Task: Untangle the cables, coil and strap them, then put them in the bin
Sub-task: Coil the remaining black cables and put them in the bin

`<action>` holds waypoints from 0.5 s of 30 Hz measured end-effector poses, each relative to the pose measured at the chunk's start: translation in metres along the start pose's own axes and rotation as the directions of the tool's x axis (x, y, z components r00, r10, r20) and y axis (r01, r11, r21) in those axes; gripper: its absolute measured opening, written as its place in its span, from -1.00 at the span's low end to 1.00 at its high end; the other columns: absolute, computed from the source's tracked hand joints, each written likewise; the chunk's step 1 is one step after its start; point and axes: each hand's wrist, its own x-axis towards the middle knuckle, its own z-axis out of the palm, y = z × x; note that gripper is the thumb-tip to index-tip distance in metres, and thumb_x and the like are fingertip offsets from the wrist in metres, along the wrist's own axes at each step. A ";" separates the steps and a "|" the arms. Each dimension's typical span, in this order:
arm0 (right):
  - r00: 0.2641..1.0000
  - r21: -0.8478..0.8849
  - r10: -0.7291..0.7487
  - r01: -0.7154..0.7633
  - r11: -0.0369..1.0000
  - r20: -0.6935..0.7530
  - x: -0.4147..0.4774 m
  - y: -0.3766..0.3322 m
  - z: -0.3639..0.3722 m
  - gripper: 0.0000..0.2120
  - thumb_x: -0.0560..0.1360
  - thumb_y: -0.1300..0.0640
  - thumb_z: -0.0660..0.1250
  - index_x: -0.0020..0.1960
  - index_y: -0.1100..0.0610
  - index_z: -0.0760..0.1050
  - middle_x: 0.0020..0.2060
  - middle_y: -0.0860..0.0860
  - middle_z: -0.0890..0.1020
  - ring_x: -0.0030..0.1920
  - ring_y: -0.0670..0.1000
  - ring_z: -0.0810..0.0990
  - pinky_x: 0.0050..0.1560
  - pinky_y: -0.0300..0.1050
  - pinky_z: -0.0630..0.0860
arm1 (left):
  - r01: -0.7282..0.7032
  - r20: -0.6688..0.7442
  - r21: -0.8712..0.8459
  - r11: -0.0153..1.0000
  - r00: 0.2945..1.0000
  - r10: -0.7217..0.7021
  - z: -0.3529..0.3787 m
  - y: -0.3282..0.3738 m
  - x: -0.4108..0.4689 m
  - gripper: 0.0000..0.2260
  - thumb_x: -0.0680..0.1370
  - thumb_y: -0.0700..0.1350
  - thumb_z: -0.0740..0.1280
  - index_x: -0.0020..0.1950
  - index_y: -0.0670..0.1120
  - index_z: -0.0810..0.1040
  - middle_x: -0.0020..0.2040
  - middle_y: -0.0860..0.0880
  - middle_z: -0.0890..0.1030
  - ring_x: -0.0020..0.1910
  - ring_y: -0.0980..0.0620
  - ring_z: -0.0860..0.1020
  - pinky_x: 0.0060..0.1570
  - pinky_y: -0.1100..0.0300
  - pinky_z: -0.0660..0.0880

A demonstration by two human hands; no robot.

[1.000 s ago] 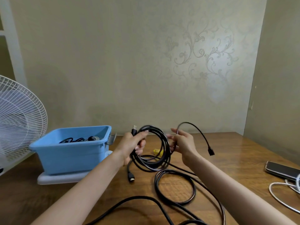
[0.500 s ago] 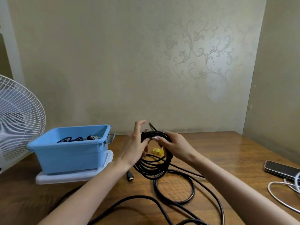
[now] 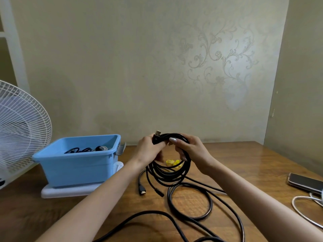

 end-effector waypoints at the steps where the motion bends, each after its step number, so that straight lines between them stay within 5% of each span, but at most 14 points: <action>1: 1.000 0.021 0.029 -0.029 0.999 0.001 0.001 -0.001 0.000 -0.82 0.54 0.13 0.32 0.01 0.26 0.56 -0.49 -0.05 0.40 -0.51 -0.08 0.30 -0.45 -0.21 0.25 | 0.077 0.043 -0.129 0.989 0.996 -0.072 0.001 0.000 0.001 -0.80 0.56 -0.07 0.32 -0.23 -0.10 0.45 -0.54 0.03 0.48 -0.54 0.12 0.46 -0.36 0.28 0.40; 4: 0.995 -0.024 0.080 -0.079 0.997 0.060 0.004 -0.005 -0.004 -0.79 0.48 0.13 0.42 0.07 0.18 0.50 -0.27 0.07 0.55 -0.42 -0.04 0.49 -0.40 -0.20 0.43 | 0.205 0.112 -0.350 0.914 0.978 -0.176 0.000 0.000 0.004 -0.81 0.55 -0.19 0.31 -0.24 -0.13 0.39 -0.60 0.06 0.31 -0.65 0.12 0.26 -0.57 0.31 0.24; 7: 0.981 -0.145 0.099 -0.075 0.987 0.168 0.008 -0.014 -0.009 -0.54 0.39 0.04 0.46 0.24 0.09 0.45 -0.02 0.08 0.61 -0.11 0.02 0.65 -0.12 -0.14 0.59 | 0.187 0.147 -0.096 0.978 0.974 -0.172 -0.003 0.005 0.003 -0.77 0.46 -0.18 0.43 0.02 -0.10 0.43 -0.30 0.00 0.49 -0.42 0.13 0.38 -0.49 0.29 0.27; 11: 0.975 -0.374 0.127 -0.050 0.926 0.183 0.010 -0.017 0.001 -0.58 0.40 -0.13 0.42 0.08 0.15 0.54 -0.09 0.07 0.62 -0.12 -0.03 0.63 -0.09 -0.17 0.58 | 0.153 0.273 0.081 0.985 0.947 -0.170 0.003 0.007 0.001 -0.46 0.40 -0.14 0.50 0.20 -0.06 0.22 -0.10 0.03 0.48 -0.22 0.19 0.44 -0.36 0.32 0.34; 15: 0.991 -0.449 0.039 0.024 0.893 0.129 0.009 -0.008 0.010 -0.81 0.56 -0.01 0.29 -0.11 0.09 0.55 -0.29 -0.05 0.56 -0.30 -0.15 0.50 -0.25 -0.24 0.41 | 0.215 0.302 -0.015 0.977 0.932 -0.200 0.003 0.002 0.004 -0.43 0.35 -0.19 0.54 0.23 -0.08 0.30 -0.12 0.00 0.53 -0.29 0.17 0.47 -0.40 0.33 0.38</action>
